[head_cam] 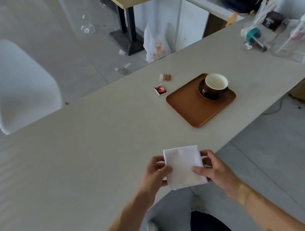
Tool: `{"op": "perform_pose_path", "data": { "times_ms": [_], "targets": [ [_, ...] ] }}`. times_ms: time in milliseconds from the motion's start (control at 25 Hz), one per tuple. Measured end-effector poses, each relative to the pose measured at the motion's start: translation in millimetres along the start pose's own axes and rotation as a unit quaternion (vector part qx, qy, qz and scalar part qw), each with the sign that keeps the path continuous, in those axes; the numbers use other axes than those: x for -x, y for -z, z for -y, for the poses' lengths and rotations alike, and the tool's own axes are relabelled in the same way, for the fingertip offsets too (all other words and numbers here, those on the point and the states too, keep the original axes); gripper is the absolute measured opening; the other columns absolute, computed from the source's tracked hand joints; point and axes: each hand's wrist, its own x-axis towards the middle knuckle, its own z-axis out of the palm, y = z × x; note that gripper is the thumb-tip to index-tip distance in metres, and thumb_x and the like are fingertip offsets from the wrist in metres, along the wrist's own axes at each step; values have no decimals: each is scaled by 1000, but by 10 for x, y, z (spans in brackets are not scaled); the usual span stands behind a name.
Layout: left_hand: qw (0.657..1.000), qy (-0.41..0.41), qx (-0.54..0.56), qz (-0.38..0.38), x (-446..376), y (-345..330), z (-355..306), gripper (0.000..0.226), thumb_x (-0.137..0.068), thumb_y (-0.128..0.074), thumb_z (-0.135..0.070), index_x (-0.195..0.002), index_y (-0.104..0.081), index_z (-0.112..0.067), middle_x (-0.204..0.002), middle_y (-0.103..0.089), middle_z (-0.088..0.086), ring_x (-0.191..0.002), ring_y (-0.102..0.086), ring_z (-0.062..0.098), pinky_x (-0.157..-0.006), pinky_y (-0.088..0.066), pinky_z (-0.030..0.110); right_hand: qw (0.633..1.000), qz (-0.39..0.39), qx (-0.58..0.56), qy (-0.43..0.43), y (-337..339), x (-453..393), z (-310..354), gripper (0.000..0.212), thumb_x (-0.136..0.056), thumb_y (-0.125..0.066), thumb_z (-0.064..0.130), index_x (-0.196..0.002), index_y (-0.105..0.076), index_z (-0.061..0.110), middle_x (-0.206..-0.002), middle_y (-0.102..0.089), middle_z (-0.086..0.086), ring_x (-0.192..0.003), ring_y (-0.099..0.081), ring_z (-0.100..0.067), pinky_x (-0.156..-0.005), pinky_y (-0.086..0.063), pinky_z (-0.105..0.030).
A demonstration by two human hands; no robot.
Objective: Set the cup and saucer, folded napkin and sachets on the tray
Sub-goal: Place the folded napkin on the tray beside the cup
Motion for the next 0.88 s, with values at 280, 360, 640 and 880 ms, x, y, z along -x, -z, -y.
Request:
{"op": "perform_pose_path", "data": {
  "times_ms": [280, 360, 640, 880],
  "targets": [
    [999, 12, -34, 33, -278, -914, -153, 23, -85, -58, 3, -104, -63, -10, -93, -62, 12, -75, -67, 17, -59, -56, 30, 999, -28, -14, 20, 910, 103, -68, 51, -61, -82, 44, -104, -56, 41, -103, -68, -3, -92, -70, -22, -70, -60, -37],
    [999, 15, -38, 30, -369, -1237, -173, 24, -86, -58, 4, -106, -62, -8, -94, -61, 13, -76, -67, 19, -59, -57, 31, 1000, -14, -6, 19, 1264, 94, -69, 56, -61, -83, 45, -109, -54, 41, -105, -68, -6, -94, -69, -24, -73, -60, -38],
    [999, 25, -43, -4, -658, -2298, -119, 25, -88, -58, 2, -110, -62, -11, -102, -67, 17, -84, -70, 25, -66, -59, 35, 1000, 22, -7, 12, 2446, 8, -79, 50, -67, -80, 30, -109, -58, 43, -101, -69, -3, -91, -69, -24, -75, -57, -36],
    [1000, 8, -23, -20, -797, -2674, -79, 27, -88, -61, -1, -110, -66, -16, -100, -66, 20, -85, -71, 26, -69, -58, 35, 1000, 29, -3, 9, 2880, -160, -84, 44, -67, -78, 30, -103, -59, 47, -96, -70, -2, -86, -69, -21, -68, -54, -26]
  ]
}}
